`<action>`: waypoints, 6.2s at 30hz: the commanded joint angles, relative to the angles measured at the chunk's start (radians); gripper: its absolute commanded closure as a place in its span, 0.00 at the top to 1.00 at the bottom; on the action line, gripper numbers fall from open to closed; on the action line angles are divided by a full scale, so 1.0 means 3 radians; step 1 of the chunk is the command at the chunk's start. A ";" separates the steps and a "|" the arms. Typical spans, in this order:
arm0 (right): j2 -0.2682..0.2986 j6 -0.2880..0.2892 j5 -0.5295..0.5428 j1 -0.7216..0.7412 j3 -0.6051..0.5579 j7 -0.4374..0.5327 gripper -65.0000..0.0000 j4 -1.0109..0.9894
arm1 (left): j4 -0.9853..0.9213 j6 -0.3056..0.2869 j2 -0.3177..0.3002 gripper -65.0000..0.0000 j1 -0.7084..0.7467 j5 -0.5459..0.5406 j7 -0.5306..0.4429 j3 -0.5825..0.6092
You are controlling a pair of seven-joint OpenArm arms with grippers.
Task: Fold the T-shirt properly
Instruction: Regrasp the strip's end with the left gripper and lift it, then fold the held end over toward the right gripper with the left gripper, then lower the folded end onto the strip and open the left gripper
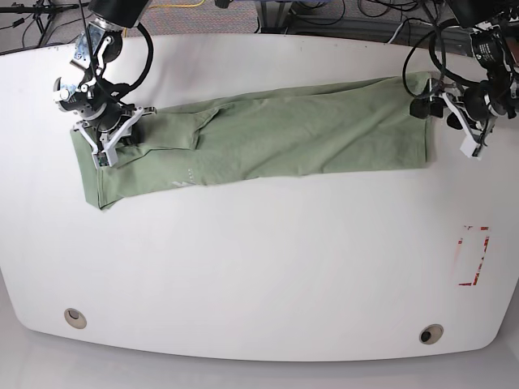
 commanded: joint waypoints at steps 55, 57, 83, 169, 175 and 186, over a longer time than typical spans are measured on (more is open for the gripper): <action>0.0041 0.0005 -0.0046 -0.0013 0.0024 -0.0049 0.06 0.0040 | 0.0939 0.0235 0.0306 0.00 -0.0165 -0.0018 -0.0023 0.1124; 0.0041 0.0005 -0.0051 -0.0013 0.0024 -0.0049 0.06 0.0040 | 0.0939 0.0235 0.0382 0.00 -0.0231 -0.0018 -0.0023 0.1170; 0.0046 0.0005 -0.0066 0.0002 0.0009 -0.0049 0.06 0.0020 | 0.0852 0.0209 0.1303 0.01 -0.0855 0.0918 -0.0023 0.2622; -0.0020 0.0005 -0.0046 0.0053 0.0009 -0.0049 0.06 0.0040 | -0.0432 0.0235 0.1349 0.16 -0.1428 0.1884 -0.0466 0.3026; -0.0072 0.0005 -0.0046 0.0058 0.0019 -0.0049 0.06 0.0040 | -0.0825 0.0219 0.1467 0.16 -0.1791 0.1976 -0.0691 0.3354; -0.0087 0.0005 -0.0046 0.0058 0.0009 -0.0049 0.06 0.0025 | -0.1056 0.0229 0.1548 0.16 -0.2313 0.1997 -0.1018 0.3589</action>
